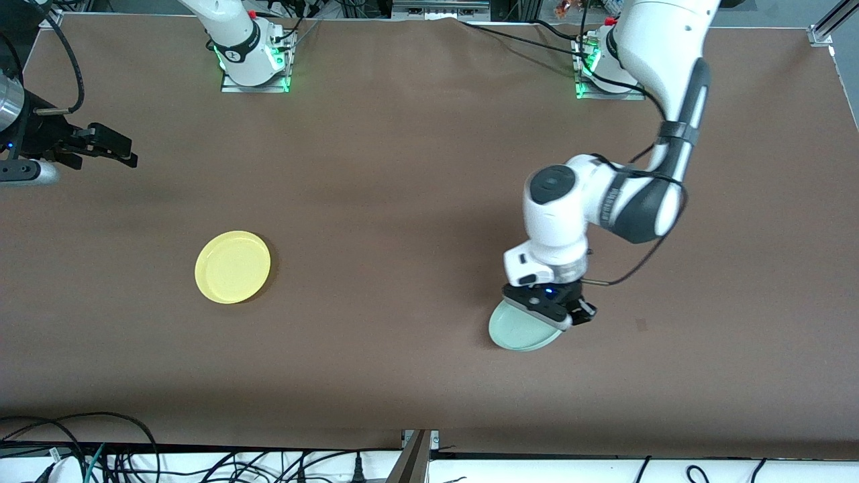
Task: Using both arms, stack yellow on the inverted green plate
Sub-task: 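Lift the green plate rim with the left gripper, tilting it up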
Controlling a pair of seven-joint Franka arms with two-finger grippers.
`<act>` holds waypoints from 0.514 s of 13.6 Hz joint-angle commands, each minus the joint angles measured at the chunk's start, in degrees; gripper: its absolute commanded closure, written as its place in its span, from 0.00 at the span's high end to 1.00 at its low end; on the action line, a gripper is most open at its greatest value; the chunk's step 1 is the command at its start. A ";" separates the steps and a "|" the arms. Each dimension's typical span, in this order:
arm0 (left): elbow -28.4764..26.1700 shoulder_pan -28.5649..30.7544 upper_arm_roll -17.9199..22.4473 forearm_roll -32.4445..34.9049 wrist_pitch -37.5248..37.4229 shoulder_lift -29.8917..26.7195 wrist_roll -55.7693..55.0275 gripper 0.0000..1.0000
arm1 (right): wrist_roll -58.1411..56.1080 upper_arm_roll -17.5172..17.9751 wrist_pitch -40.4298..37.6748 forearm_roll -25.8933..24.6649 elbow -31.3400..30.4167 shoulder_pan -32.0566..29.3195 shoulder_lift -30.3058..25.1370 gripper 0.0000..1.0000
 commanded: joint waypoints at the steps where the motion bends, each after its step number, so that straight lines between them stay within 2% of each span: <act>1: 3.14 -3.81 0.91 11.65 -0.98 2.66 -6.14 0.00 | -0.41 0.06 -0.83 0.91 0.47 -0.19 -0.46 1.00; 3: 5.50 -6.28 0.91 17.37 -3.69 4.15 -7.99 0.00 | -0.41 0.14 -0.66 0.83 0.47 -0.19 -0.46 1.00; 7: 8.41 -11.20 0.91 23.71 -10.02 6.35 -8.70 0.00 | -0.23 0.14 1.09 0.74 0.55 0.16 0.07 1.00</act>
